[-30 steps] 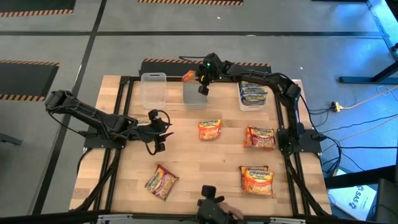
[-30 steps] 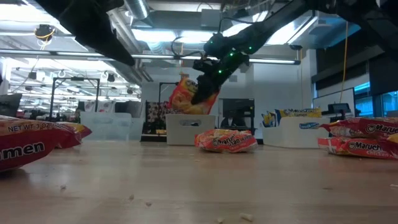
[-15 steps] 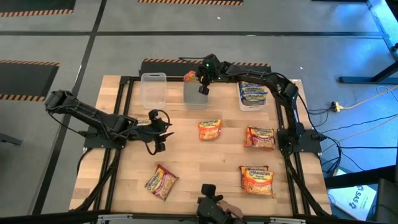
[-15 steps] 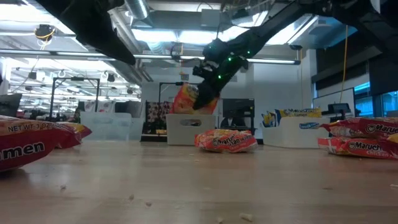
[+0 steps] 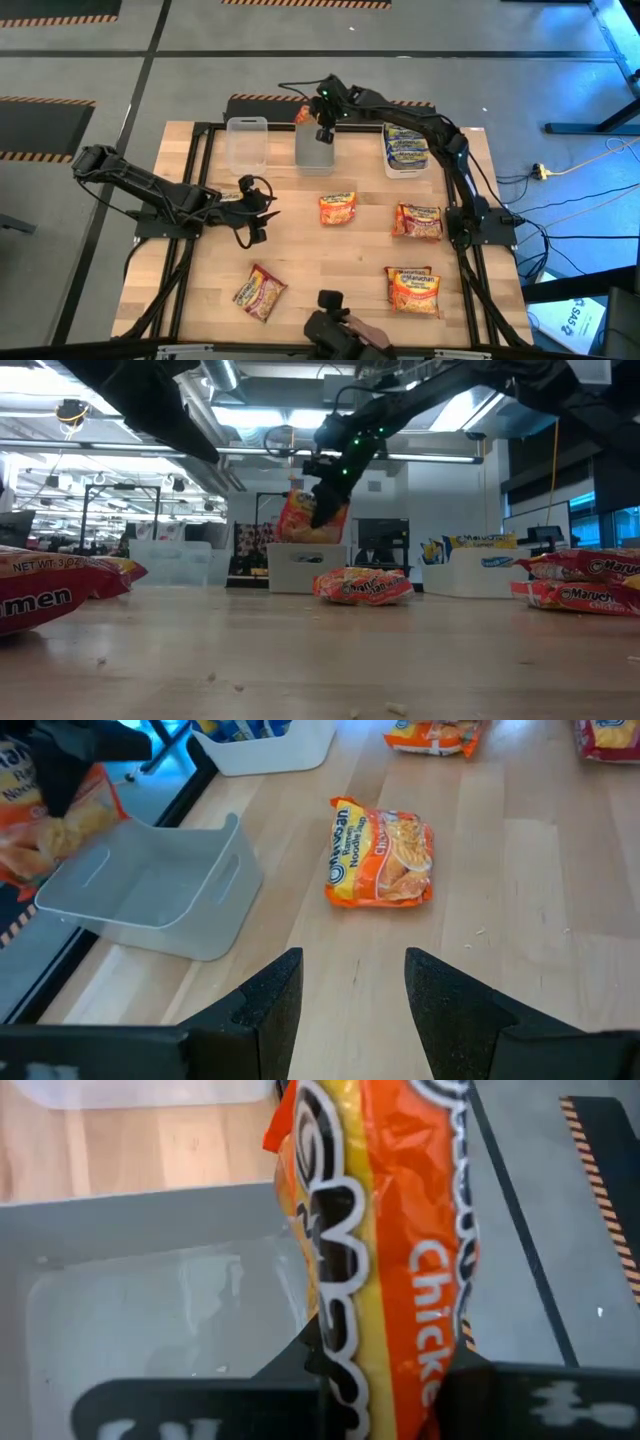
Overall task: Sort Maruchan noodles
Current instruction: Put the orange noodle pack into the gray bin
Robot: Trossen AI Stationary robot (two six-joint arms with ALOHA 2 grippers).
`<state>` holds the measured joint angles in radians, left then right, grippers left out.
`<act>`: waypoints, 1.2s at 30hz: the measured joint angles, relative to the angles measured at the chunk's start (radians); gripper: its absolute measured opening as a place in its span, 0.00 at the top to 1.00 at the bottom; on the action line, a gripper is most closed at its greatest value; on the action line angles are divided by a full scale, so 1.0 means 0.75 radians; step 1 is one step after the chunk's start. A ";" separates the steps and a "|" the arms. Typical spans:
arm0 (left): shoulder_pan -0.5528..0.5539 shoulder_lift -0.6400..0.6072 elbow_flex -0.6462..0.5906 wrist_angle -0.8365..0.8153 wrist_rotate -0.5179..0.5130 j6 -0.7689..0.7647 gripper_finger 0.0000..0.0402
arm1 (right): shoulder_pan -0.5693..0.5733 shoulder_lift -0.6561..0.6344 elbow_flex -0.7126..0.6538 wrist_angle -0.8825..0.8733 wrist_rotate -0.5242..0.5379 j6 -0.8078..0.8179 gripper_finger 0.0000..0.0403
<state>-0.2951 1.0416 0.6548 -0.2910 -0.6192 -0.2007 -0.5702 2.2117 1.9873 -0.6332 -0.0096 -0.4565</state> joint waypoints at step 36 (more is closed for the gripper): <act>0.000 0.000 0.000 0.044 -0.001 0.017 0.57 | -0.017 0.170 -0.030 -0.051 0.005 0.005 0.92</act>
<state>-0.2948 1.0416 0.6548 -0.2578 -0.6196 -0.1883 -0.5830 2.3394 1.9652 -0.6718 -0.0057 -0.4525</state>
